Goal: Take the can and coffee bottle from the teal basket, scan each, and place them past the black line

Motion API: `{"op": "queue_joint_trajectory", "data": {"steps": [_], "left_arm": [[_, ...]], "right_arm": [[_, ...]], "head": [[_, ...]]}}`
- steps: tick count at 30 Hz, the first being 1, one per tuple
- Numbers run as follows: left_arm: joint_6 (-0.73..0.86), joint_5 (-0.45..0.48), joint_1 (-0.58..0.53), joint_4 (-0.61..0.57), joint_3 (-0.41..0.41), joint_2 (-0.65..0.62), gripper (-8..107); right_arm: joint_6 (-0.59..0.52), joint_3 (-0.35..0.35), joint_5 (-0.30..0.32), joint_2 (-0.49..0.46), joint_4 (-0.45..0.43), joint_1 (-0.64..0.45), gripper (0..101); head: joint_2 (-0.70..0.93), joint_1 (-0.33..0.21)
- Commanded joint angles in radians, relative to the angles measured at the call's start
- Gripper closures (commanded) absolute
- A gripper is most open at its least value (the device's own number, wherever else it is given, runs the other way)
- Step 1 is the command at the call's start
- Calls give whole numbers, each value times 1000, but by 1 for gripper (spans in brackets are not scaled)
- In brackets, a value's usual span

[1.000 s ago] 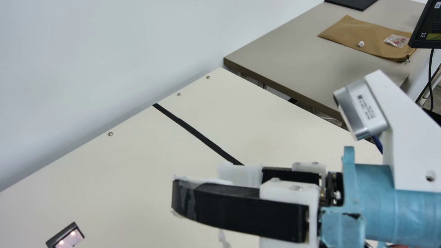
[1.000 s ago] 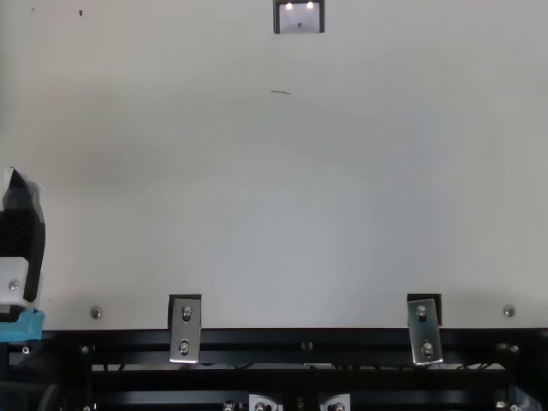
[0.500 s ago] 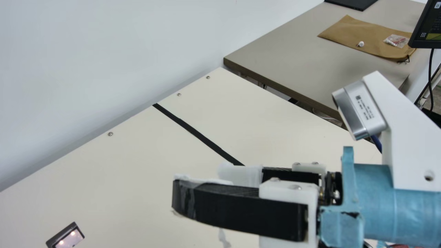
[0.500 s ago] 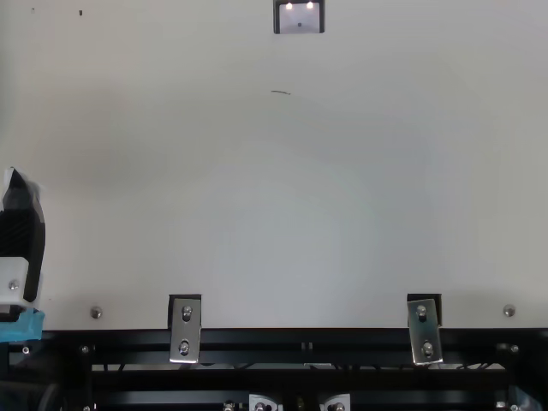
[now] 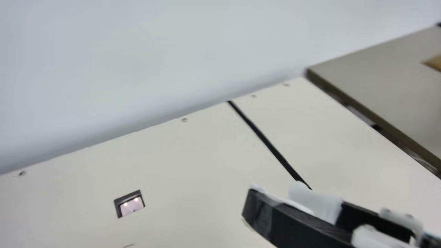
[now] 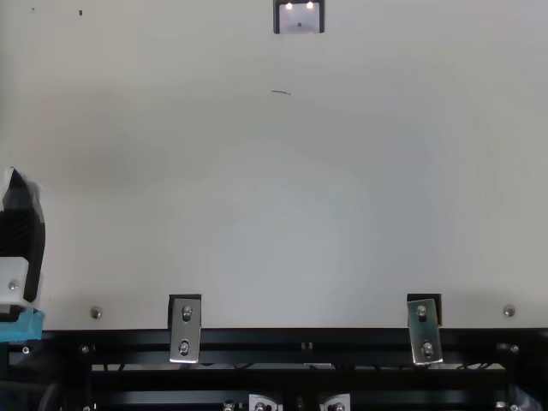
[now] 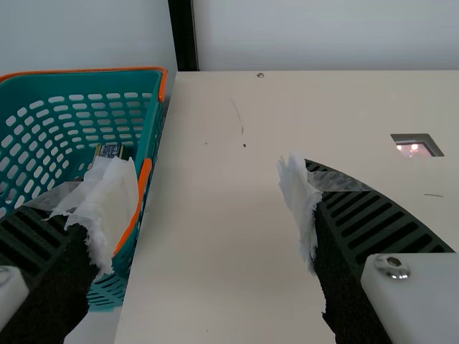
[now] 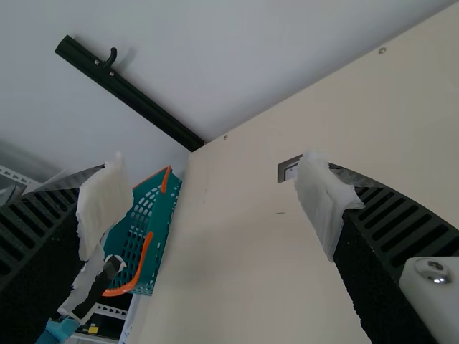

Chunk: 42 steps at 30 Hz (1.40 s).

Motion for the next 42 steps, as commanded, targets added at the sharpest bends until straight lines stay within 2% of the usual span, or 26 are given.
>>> {"op": "queue_joint_trajectory", "data": {"steps": [1, 18, 25, 35, 42], "left_arm": [[0, 0, 0, 0, 0, 0, 9], [0, 0, 0, 0, 0, 0, 9], [0, 0, 0, 0, 0, 0, 9], [0, 0, 0, 0, 0, 0, 9], [0, 0, 0, 0, 0, 0, 9]], "right_arm": [[0, 0, 0, 0, 0, 0, 0], [0, 0, 0, 0, 0, 0, 0], [0, 0, 0, 0, 0, 0, 0], [0, 0, 0, 0, 0, 0, 0], [0, 0, 0, 0, 0, 0, 0]], "head": [[71, -30], [753, -32], [987, -32], [1187, -32], [1187, -32]]}}
